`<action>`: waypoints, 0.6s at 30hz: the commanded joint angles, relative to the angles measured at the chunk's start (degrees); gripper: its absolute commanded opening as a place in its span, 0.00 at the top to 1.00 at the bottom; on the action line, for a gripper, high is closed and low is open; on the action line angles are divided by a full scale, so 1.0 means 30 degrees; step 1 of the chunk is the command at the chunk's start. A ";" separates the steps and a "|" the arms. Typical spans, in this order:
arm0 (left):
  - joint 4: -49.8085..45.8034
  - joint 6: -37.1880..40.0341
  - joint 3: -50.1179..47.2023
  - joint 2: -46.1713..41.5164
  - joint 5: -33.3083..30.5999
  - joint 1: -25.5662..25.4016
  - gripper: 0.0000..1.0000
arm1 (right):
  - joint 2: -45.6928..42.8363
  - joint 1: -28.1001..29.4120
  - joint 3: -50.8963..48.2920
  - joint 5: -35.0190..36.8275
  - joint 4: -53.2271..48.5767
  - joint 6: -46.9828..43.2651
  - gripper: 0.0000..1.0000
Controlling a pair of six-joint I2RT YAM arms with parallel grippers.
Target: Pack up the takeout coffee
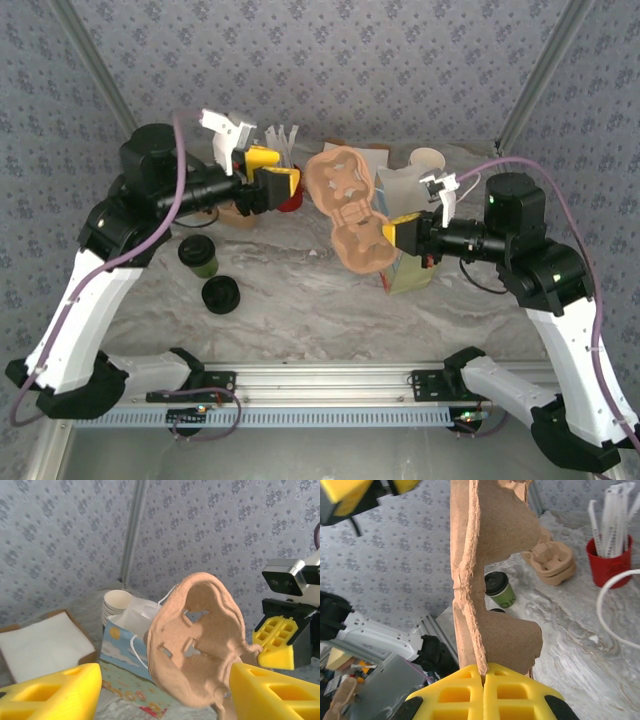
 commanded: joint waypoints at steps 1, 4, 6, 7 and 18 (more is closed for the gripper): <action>-0.0768 0.1597 0.0161 -0.0817 -0.2032 -0.0613 0.33 | -0.0226 0.0100 0.0754 0.2075 -0.1021 0.0687 1.00; -0.1756 0.2824 0.0403 -0.0238 -0.3475 -0.1724 0.36 | 0.0046 0.0094 0.1010 0.2683 -0.1612 0.1083 1.00; -0.2001 0.3814 0.0427 0.0194 -0.4630 -0.2907 0.37 | 0.0210 0.0098 0.1207 0.2581 -0.1982 0.1290 1.00; -0.2109 0.4413 0.0473 0.0495 -0.5274 -0.3654 0.37 | 0.0275 0.0111 0.1278 0.2587 -0.1953 0.1468 1.00; -0.1919 0.8923 0.0556 0.3304 -0.6647 -0.7398 0.48 | 0.1359 0.1058 0.2133 0.2694 -0.3007 0.2551 1.00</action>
